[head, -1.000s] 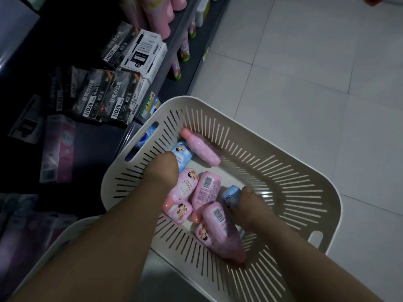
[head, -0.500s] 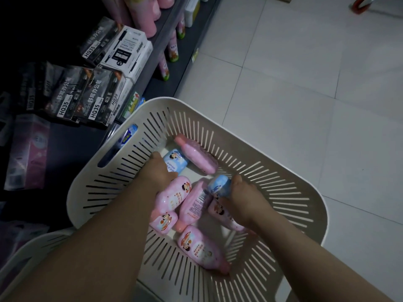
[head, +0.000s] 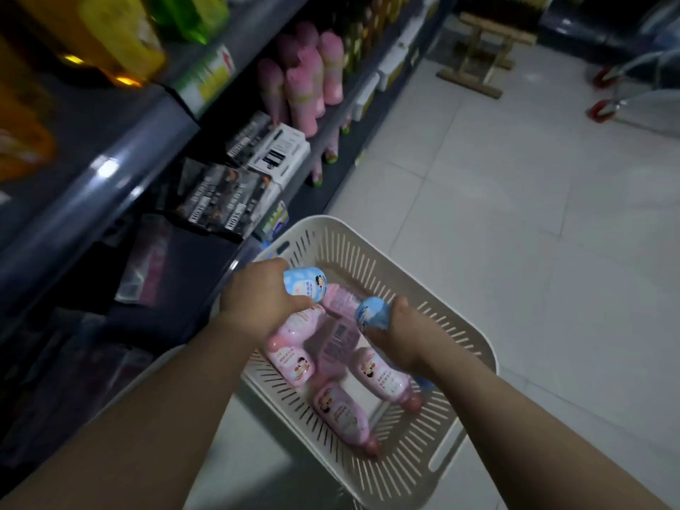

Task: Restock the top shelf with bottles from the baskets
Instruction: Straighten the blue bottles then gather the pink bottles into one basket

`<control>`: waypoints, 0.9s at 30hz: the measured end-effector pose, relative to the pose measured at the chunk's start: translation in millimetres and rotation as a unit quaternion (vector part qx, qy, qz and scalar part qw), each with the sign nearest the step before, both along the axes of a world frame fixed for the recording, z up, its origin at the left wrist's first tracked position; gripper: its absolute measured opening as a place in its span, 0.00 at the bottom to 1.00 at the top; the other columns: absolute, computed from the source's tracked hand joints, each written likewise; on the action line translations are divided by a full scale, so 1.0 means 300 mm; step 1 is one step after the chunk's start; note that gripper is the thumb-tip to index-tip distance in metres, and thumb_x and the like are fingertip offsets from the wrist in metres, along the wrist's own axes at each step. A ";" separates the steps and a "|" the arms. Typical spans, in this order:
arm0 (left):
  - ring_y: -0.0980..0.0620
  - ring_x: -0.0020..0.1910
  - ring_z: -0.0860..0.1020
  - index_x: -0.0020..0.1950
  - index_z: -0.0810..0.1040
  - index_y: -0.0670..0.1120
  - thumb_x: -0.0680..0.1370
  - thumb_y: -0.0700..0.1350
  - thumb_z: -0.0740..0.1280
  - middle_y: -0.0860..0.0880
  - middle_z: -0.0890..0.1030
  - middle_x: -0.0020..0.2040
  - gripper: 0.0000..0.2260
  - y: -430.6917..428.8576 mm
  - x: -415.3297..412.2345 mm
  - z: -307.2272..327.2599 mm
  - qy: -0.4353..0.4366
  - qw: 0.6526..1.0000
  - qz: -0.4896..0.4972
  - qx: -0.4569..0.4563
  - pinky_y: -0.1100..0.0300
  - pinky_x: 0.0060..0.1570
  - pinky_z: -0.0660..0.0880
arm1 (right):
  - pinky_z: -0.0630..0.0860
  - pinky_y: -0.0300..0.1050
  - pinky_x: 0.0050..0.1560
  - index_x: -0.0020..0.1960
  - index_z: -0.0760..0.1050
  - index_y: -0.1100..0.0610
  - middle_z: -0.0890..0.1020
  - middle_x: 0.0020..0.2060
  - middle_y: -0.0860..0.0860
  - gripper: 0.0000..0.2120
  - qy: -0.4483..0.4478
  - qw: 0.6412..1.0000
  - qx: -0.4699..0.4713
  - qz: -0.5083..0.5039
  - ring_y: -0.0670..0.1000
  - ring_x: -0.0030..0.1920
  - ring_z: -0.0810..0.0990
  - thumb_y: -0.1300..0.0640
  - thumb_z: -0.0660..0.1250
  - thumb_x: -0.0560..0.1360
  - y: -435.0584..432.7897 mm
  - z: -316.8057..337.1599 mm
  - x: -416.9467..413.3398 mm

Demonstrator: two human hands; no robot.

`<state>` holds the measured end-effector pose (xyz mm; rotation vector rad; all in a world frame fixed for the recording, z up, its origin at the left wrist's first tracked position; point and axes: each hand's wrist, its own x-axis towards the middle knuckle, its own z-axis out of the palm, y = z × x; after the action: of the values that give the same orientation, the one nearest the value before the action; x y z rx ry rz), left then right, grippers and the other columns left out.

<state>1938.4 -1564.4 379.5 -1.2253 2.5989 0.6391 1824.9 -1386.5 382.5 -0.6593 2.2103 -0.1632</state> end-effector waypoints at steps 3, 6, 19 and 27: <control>0.46 0.48 0.80 0.52 0.77 0.51 0.66 0.61 0.73 0.50 0.82 0.47 0.20 -0.006 0.098 0.218 0.028 0.999 0.007 -0.035 0.58 0.42 0.73 | 0.70 0.45 0.49 0.70 0.63 0.57 0.76 0.61 0.61 0.21 0.012 0.996 -0.012 0.087 0.61 0.59 0.76 0.50 0.57 0.81 -0.047 0.218 0.038; 0.47 0.49 0.79 0.52 0.76 0.53 0.69 0.59 0.71 0.51 0.81 0.49 0.17 -0.006 0.223 0.417 0.032 0.996 0.004 -0.078 0.59 0.40 0.69 | 0.72 0.45 0.51 0.59 0.72 0.59 0.79 0.56 0.58 0.18 0.010 0.994 -0.030 0.109 0.60 0.55 0.78 0.46 0.60 0.79 -0.087 0.393 0.096; 0.50 0.51 0.77 0.55 0.77 0.54 0.63 0.61 0.76 0.54 0.80 0.53 0.24 0.076 0.934 1.091 0.073 0.981 0.105 -0.148 0.58 0.45 0.73 | 0.75 0.43 0.37 0.50 0.70 0.53 0.78 0.45 0.50 0.23 0.083 0.956 -0.098 0.263 0.51 0.41 0.78 0.41 0.72 0.63 -0.197 1.017 0.619; 0.52 0.47 0.75 0.55 0.78 0.55 0.66 0.56 0.73 0.55 0.76 0.50 0.19 0.268 1.518 1.366 0.099 0.976 0.126 -0.146 0.59 0.45 0.72 | 0.73 0.43 0.33 0.47 0.77 0.56 0.80 0.42 0.51 0.21 0.179 0.901 -0.179 0.353 0.50 0.40 0.77 0.44 0.77 0.63 -0.120 1.324 1.124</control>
<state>2393.8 -1484.0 789.3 -1.6822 2.8018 0.4494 2162.2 -1422.5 779.7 -1.7713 2.1334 -0.0722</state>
